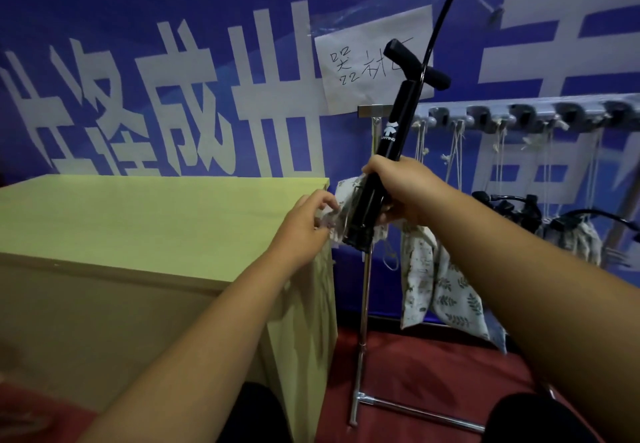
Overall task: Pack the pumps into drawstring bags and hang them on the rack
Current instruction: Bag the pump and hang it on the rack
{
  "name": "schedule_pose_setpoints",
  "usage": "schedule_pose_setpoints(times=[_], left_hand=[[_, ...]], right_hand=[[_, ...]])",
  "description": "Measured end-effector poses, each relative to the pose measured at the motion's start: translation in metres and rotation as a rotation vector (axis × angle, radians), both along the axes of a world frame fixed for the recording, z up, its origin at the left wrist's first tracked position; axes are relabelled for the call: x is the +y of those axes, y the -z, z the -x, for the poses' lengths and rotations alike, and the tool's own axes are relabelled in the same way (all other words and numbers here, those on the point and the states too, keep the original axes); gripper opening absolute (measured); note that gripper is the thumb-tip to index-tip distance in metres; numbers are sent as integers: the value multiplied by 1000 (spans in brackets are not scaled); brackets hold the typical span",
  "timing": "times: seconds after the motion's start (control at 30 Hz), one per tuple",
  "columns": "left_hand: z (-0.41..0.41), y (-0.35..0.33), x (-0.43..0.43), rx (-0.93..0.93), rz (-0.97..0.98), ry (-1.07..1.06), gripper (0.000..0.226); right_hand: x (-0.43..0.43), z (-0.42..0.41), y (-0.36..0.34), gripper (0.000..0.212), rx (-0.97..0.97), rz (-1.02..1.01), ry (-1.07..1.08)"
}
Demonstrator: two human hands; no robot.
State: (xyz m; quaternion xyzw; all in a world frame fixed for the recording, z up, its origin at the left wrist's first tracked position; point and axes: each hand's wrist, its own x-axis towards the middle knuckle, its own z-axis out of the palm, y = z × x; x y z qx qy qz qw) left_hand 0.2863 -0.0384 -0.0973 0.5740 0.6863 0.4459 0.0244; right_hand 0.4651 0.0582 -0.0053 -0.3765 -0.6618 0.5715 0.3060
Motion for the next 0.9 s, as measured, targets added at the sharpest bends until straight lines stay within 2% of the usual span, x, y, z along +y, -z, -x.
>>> schedule_pose_setpoints(times=[0.1, 0.23, 0.3, 0.37, 0.5, 0.57, 0.7, 0.8, 0.9], left_hand=[[4, -6, 0, -255, 1, -43, 37], [1, -12, 5, -727, -25, 33, 39], [-2, -10, 5, -841, -24, 137, 43], [-1, -7, 6, -879, -9, 215, 49], [4, -1, 9, -852, 103, 292, 58], [3, 3, 10, -800, 160, 283, 54], [-2, 13, 14, -583, 202, 101, 19], [-8, 17, 16, -396, 202, -69, 15], [-11, 21, 19, -198, 295, -135, 15]], right_hand=[[4, -6, 9, 26, -132, -23, -41], [6, -9, 26, 31, -318, 14, -130], [6, -10, 35, 34, -392, 61, -194], [7, -11, 42, 38, -458, 108, -265], [11, -13, 55, 45, -563, 149, -350], [12, -14, 59, 45, -558, 138, -351], [13, -13, 67, 44, -452, 110, -302], [14, -11, 68, 45, -342, 43, -262], [14, -10, 62, 45, -231, -1, -259]])
